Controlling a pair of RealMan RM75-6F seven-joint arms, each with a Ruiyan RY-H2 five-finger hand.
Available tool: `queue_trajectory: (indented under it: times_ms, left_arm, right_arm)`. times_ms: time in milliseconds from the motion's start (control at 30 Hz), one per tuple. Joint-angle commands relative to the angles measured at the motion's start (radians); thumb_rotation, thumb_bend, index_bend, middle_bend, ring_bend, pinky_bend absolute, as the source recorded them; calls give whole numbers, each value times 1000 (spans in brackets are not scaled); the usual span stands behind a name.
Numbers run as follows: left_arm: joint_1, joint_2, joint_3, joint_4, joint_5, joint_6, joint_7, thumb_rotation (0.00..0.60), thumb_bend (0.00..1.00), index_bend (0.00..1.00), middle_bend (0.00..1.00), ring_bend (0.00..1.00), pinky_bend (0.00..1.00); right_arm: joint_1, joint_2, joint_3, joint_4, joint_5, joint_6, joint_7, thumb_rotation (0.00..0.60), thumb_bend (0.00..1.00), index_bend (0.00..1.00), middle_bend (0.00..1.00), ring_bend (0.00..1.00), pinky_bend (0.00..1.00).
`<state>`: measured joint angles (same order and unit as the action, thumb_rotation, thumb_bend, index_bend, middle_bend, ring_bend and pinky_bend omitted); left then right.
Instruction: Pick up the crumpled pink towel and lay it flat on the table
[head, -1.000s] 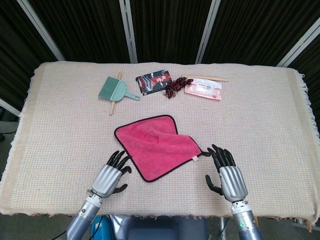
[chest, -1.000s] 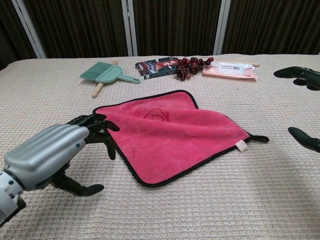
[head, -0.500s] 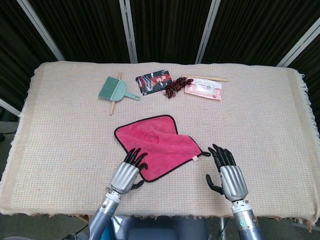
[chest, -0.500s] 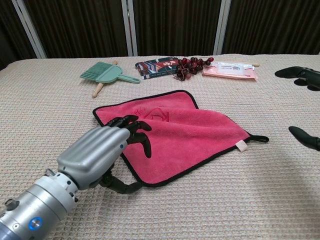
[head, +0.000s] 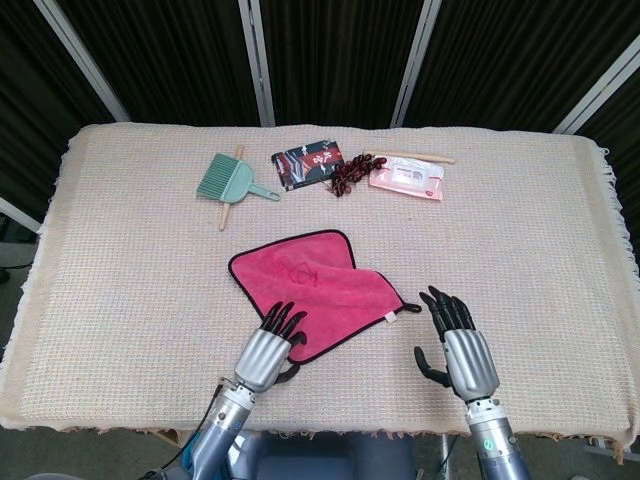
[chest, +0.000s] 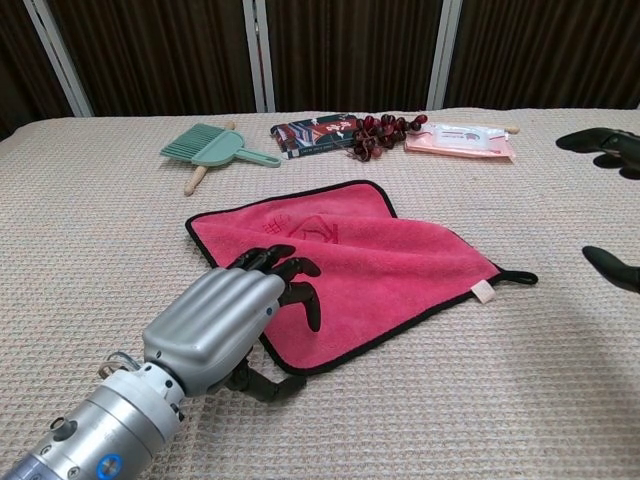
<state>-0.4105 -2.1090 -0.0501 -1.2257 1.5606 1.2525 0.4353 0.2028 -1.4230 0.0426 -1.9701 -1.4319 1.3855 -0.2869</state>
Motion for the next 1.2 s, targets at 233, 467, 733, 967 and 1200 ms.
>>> queue_trajectory:
  times_ms: [233, 467, 733, 967, 1200]
  left_arm:
    - [-16, -42, -12, 58, 1, 9, -34, 600, 311, 480, 156, 0, 0]
    - [-11, -42, 3, 64, 22, 45, -57, 600, 329, 606, 174, 0, 0]
    - [-10, -11, 0, 46, 23, 57, -52, 600, 358, 593, 172, 0, 0]
    - [-21, -10, -15, 51, -1, 31, -51, 600, 364, 491, 171, 0, 0]
    - [-22, -13, 1, 48, 7, 33, -64, 600, 427, 548, 174, 0, 0]
  right_arm:
    - [1, -3, 4, 5, 4, -5, 1, 600, 435, 82, 0, 0, 0]
    - [-3, -5, 0, 4, -2, -3, -5, 600, 435, 83, 0, 0, 0]
    - [-7, -3, -6, -4, -12, 1, -6, 600, 435, 82, 0, 0, 0]
    - [-7, -8, -8, -3, -11, -6, -12, 600, 434, 82, 0, 0, 0]
    - [-8, -5, -3, -2, -8, -5, -7, 600, 435, 82, 0, 0, 0]
